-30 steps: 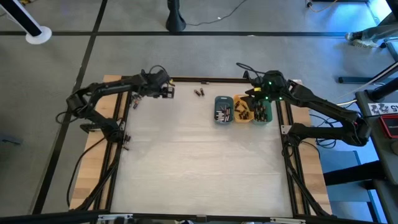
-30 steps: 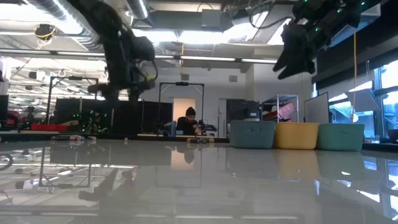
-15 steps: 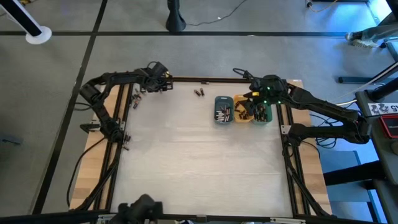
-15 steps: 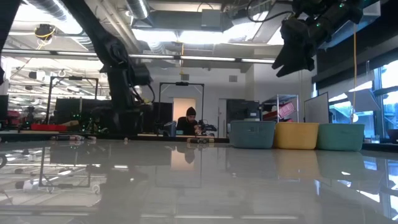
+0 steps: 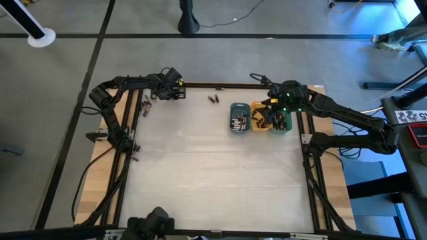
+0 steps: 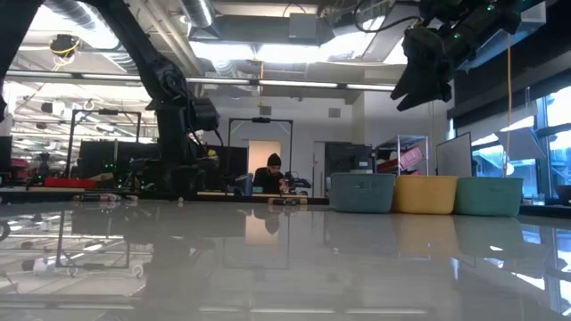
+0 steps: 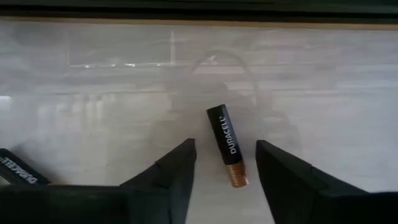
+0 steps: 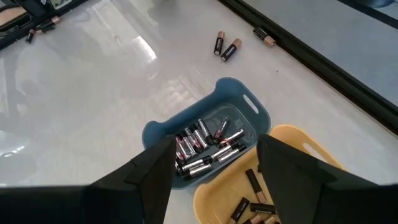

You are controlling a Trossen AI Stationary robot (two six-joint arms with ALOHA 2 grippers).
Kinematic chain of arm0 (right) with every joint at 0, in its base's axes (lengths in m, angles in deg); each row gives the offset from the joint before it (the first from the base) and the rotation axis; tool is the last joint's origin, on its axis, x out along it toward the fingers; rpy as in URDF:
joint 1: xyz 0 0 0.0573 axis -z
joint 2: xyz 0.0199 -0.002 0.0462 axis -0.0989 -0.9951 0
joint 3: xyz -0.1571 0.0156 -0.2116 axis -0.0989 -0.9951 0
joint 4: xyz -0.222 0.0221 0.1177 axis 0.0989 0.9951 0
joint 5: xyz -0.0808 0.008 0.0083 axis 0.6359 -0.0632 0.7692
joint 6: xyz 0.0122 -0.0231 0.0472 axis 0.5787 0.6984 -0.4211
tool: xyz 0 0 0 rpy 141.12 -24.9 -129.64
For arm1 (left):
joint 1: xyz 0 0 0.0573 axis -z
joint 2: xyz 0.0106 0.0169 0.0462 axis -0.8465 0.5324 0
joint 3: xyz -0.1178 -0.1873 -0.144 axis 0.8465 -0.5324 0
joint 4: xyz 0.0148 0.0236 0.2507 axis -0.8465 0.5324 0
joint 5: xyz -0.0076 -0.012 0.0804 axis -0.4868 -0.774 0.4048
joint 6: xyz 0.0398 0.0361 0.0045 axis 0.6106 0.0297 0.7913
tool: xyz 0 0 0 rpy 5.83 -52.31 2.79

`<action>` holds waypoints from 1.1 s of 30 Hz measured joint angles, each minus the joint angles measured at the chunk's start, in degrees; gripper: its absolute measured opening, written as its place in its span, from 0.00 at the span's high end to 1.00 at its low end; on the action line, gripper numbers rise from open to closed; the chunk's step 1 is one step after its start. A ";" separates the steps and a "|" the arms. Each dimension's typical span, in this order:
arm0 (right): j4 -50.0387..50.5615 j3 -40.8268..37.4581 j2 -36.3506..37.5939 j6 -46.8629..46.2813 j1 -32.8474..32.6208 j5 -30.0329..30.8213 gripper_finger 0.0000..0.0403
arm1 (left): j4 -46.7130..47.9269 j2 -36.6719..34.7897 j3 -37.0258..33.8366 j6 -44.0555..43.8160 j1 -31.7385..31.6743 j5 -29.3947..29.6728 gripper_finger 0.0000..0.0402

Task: Sort batteries
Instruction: Put the black battery into the yellow bin

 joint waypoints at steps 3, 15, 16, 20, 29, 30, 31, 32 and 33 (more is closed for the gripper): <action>0.53 0.00 0.00 0.00 0.00 0.00 0.44 | 0.63 0.04 -0.04 1.64 -0.06 0.15 0.72; 3.27 -0.02 0.00 -0.36 0.00 -0.46 0.44 | 0.76 -0.48 -0.26 6.20 0.05 -3.12 0.94; 3.28 -0.02 0.00 -0.37 0.00 -0.47 0.44 | 0.66 -1.02 -0.30 6.68 0.23 -3.87 0.94; 2.51 -0.02 0.00 -0.50 0.00 -2.13 0.44 | 0.68 -4.42 -0.73 8.88 2.33 -10.37 0.97; -16.72 -6.44 -0.02 -0.63 -0.02 -16.68 0.44 | -16.60 -10.38 -0.52 15.26 14.77 -36.21 0.93; -20.66 -7.86 -0.02 -1.34 -0.02 -19.39 0.44 | -20.04 -10.40 -0.50 15.38 16.89 -38.45 0.93; -25.21 -9.53 -0.02 -2.74 -0.02 -21.81 0.44 | -23.28 -10.39 -0.50 15.41 19.03 -39.51 0.93; -30.19 -11.27 -0.05 -4.75 -0.05 -23.56 0.44 | -26.70 -10.38 -0.51 15.24 20.96 -39.54 0.94; -35.11 -12.89 -0.15 -6.98 -0.07 -24.48 0.44 | -30.62 -10.38 -0.52 15.02 22.83 -39.23 0.94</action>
